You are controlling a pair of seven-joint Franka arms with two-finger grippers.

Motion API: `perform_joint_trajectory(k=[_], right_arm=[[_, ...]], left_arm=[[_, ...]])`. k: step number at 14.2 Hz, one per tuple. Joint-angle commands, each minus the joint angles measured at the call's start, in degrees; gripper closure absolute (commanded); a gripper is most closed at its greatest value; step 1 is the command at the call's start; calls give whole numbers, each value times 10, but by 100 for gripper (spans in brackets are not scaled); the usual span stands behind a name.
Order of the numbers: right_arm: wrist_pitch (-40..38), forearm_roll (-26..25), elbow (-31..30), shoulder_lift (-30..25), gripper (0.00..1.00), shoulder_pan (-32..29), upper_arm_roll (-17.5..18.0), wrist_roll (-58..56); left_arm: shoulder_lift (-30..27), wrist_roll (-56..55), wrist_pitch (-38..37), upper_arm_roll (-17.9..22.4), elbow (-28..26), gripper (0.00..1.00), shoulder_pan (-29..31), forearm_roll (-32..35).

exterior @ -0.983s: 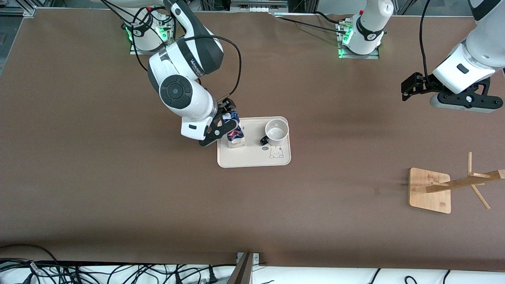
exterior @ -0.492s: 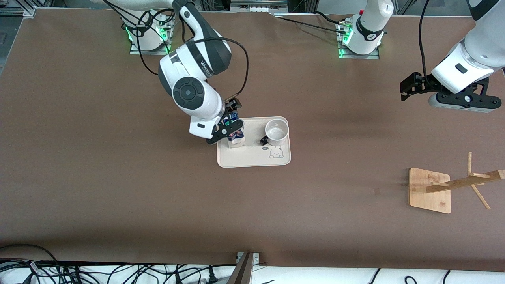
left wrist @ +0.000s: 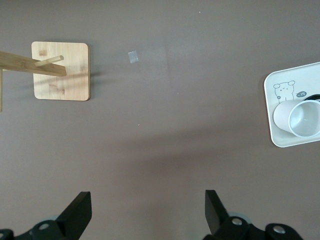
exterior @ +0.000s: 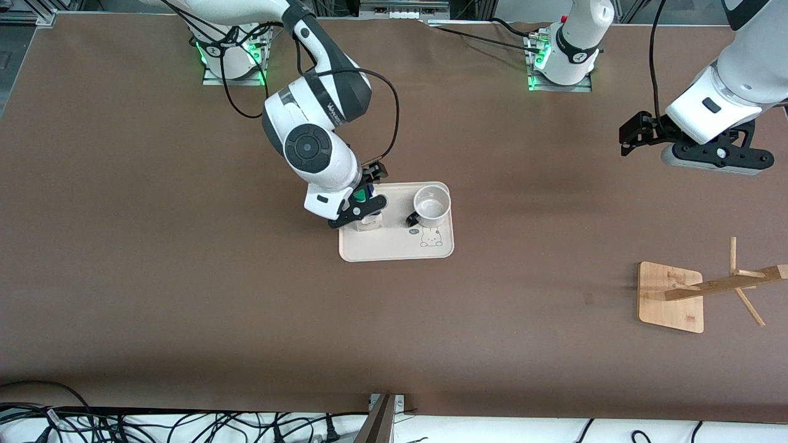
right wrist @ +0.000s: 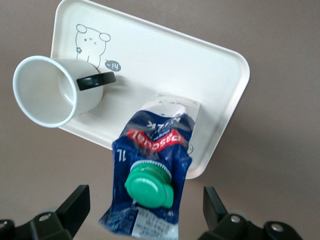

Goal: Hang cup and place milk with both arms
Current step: 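Close the right gripper on the milk carton's top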

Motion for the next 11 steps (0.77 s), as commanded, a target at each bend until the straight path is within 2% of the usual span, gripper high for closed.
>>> perform_joint_trajectory(k=[1, 9, 10, 11], right_arm=[[16, 9, 4, 10, 0, 5, -4, 18], [17, 22, 4, 10, 0, -1, -4, 7], [17, 22, 4, 10, 4, -2, -4, 4], [20, 22, 4, 10, 18, -2, -4, -1]], left_arm=[[2, 4, -12, -5, 12, 0, 1, -1], [1, 4, -14, -5, 12, 0, 1, -1], [1, 4, -13, -7, 12, 0, 1, -1], [1, 4, -14, -8, 11, 0, 1, 0]])
